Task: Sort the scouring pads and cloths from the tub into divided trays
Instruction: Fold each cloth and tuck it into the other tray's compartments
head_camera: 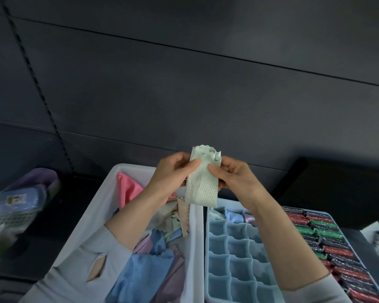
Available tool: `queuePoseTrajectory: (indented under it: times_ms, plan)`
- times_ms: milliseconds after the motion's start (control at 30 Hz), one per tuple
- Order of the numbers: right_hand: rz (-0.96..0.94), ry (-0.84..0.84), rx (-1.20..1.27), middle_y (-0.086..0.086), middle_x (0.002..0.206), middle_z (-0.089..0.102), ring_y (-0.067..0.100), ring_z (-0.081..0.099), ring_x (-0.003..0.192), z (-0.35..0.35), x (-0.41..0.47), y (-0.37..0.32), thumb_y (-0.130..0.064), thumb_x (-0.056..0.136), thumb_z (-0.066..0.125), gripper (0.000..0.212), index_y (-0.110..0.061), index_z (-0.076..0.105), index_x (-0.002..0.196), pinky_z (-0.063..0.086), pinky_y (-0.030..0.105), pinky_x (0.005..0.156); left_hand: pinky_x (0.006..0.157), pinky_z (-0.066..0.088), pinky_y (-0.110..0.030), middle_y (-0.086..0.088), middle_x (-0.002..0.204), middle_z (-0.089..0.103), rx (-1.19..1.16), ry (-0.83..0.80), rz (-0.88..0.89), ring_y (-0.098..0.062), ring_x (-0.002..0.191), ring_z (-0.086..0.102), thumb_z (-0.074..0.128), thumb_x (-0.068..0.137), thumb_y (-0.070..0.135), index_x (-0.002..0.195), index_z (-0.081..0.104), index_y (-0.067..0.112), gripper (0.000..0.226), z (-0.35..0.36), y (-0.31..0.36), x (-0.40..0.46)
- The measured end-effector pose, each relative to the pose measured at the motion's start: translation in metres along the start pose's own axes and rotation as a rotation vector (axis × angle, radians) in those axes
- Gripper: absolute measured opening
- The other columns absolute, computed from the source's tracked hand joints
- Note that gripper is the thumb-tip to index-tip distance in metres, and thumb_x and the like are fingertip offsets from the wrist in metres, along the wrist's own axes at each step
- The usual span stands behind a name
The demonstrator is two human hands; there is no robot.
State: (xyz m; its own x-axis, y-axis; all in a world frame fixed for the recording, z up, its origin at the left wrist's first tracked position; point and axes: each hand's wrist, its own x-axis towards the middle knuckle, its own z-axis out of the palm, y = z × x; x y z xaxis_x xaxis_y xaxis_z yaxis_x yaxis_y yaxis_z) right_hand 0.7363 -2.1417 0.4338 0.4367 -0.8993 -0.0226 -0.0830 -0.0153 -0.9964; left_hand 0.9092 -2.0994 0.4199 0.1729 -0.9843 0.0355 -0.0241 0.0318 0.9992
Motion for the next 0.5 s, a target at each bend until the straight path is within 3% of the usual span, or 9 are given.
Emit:
queuePoseTrajectory:
  times_ms: [100, 200, 267, 333, 400, 500]
  plan:
    - [-0.028, -0.027, 0.059, 0.006, 0.099, 0.073, 0.016, 0.067, 0.086, -0.002, 0.001, 0.001, 0.001, 0.095, 0.054, 0.023, -0.007, 0.070, 0.110, 0.056, 0.026, 0.072, 0.066, 0.055, -0.019, 0.011, 0.085, 0.071, -0.018, 0.010, 0.054, -0.001, 0.078, 0.066, 0.065, 0.087, -0.001, 0.087, 0.070, 0.021, 0.022, 0.000, 0.003, 0.001]
    - [-0.061, -0.044, 0.083, 0.005, 0.092, 0.074, 0.013, 0.068, 0.086, -0.003, 0.001, 0.001, 0.008, 0.094, 0.049, 0.028, -0.007, 0.073, 0.092, 0.054, 0.022, 0.074, 0.067, 0.054, -0.017, 0.008, 0.081, 0.073, -0.038, 0.018, 0.036, -0.004, 0.077, 0.068, 0.056, 0.087, -0.011, 0.076, 0.072, 0.017, 0.034, -0.001, 0.007, -0.001]
    - [-0.097, -0.033, 0.041, 0.002, 0.088, 0.074, 0.010, 0.067, 0.083, -0.002, 0.000, 0.001, 0.010, 0.093, 0.049, 0.033, -0.009, 0.074, 0.085, 0.053, 0.020, 0.073, 0.073, 0.057, -0.023, -0.001, 0.090, 0.075, -0.117, 0.024, -0.030, -0.014, 0.085, 0.070, 0.050, 0.092, -0.005, 0.086, 0.074, 0.017, 0.033, 0.000, 0.007, 0.000]
    - [-0.160, 0.003, -0.065, -0.002, 0.087, 0.075, 0.009, 0.067, 0.086, -0.001, 0.000, 0.002, 0.013, 0.092, 0.049, 0.039, -0.014, 0.075, 0.080, 0.053, 0.021, 0.079, 0.085, 0.057, -0.036, -0.007, 0.105, 0.072, -0.169, -0.018, -0.122, -0.023, 0.096, 0.070, 0.056, 0.095, 0.019, 0.105, 0.070, 0.020, 0.017, 0.000, 0.003, 0.001]
    - [-0.221, 0.033, -0.190, -0.005, 0.088, 0.075, 0.008, 0.068, 0.090, -0.001, 0.000, 0.003, 0.015, 0.089, 0.049, 0.044, -0.018, 0.076, 0.080, 0.050, 0.022, 0.087, 0.090, 0.056, -0.046, -0.010, 0.109, 0.072, -0.095, -0.088, -0.173, -0.028, 0.100, 0.070, 0.066, 0.089, 0.040, 0.110, 0.068, 0.017, 0.032, -0.002, -0.001, -0.001]
    - [-0.226, 0.026, -0.233, -0.005, 0.093, 0.074, 0.010, 0.066, 0.096, -0.001, -0.002, 0.004, 0.015, 0.088, 0.044, 0.048, -0.018, 0.077, 0.082, 0.049, 0.025, 0.092, 0.091, 0.055, -0.048, -0.013, 0.104, 0.073, -0.017, -0.106, -0.135, -0.030, 0.101, 0.069, 0.071, 0.087, 0.023, 0.102, 0.070, 0.010, 0.020, -0.002, -0.007, -0.003]
